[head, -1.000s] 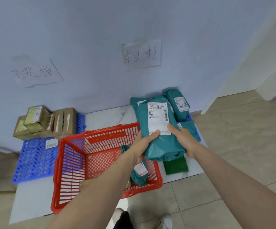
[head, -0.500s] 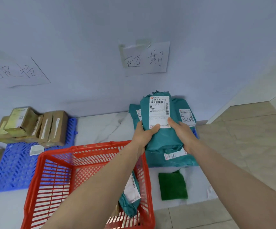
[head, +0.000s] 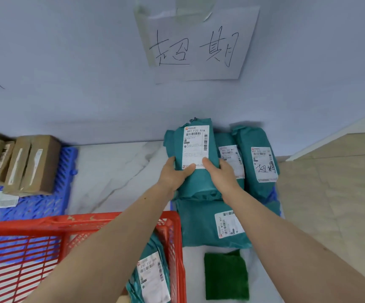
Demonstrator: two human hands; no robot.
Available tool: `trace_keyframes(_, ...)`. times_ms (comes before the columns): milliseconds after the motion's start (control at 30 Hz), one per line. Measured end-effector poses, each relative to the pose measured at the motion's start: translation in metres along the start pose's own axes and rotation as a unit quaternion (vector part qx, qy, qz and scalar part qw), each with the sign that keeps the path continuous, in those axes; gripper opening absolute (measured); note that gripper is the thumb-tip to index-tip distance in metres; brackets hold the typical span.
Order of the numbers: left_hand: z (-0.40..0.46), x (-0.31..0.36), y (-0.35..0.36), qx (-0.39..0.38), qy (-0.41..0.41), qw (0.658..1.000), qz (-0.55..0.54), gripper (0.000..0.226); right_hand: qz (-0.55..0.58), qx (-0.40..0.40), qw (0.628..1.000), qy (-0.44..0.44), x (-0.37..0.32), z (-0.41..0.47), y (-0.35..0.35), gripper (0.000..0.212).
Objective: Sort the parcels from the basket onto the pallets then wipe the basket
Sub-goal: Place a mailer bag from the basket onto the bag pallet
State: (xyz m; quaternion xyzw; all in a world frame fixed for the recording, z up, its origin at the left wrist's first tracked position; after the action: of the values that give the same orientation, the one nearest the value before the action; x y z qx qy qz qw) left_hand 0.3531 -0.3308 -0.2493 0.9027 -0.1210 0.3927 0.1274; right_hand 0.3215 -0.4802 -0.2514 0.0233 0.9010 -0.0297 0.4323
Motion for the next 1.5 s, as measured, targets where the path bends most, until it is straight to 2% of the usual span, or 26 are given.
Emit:
trace_keyframes(133,0.033,-0.007,-0.008,0.008,-0.019,1.000,0.021,0.055,-0.057,0.018,0.998,-0.008,0.002,0.033,-0.002,0.027)
trace_keyframes(233,0.055,-0.012,-0.011,0.007,-0.040,0.998,0.045,0.068,-0.091,0.028,0.995,-0.009,0.003,0.050,-0.004,0.028)
trace_keyframes(367,0.070,-0.022,-0.015,0.006,-0.063,0.996,0.060,0.047,-0.148,0.021,0.989,0.002,0.011,0.067,-0.003,0.033)
trace_keyframes(567,0.077,-0.039,-0.020,0.005,-0.090,0.992,0.093,0.059,-0.178,0.020,0.983,0.035,0.031,0.081,0.001,0.040)
trace_keyframes(667,0.075,-0.036,-0.018,0.003,-0.088,0.993,0.081,0.054,-0.187,0.024,0.981,0.042,0.030,0.083,0.001,0.043)
trace_keyframes(767,0.069,-0.029,-0.017,0.013,-0.088,0.992,0.087,0.051,-0.188,0.034,0.980,0.045,0.024,0.079,0.001,0.053)
trace_keyframes(933,0.052,-0.015,-0.019,0.034,-0.090,0.992,0.085,0.047,-0.187,0.052,0.979,0.053,0.014,0.063,0.001,0.082)
trace_keyframes(1067,0.030,0.000,-0.020,0.044,-0.087,0.991,0.087,0.049,-0.193,0.074,0.977,0.046,0.004,0.047,-0.001,0.075)
trace_keyframes(1267,-0.022,0.023,-0.023,0.083,-0.028,0.994,0.067,0.050,-0.182,0.097,0.978,-0.004,-0.022,0.007,0.009,0.063)
trace_keyframes(1500,-0.103,0.036,-0.045,0.144,0.071,0.986,0.036,0.019,-0.150,0.090,0.979,-0.100,-0.044,-0.049,0.062,0.040)
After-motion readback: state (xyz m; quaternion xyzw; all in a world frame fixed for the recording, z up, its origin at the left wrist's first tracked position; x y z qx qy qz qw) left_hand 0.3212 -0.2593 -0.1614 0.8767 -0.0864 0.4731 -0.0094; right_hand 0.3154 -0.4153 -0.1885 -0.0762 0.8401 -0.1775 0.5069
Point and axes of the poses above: each hand's wrist, its own z-axis towards the middle knuckle, its own y-axis out of the palm, x = y × z, the point moved 5 cm from there along z, towards the middle knuckle, and after that the axes turned 13 degrees about -x, right-handed, at the moved point
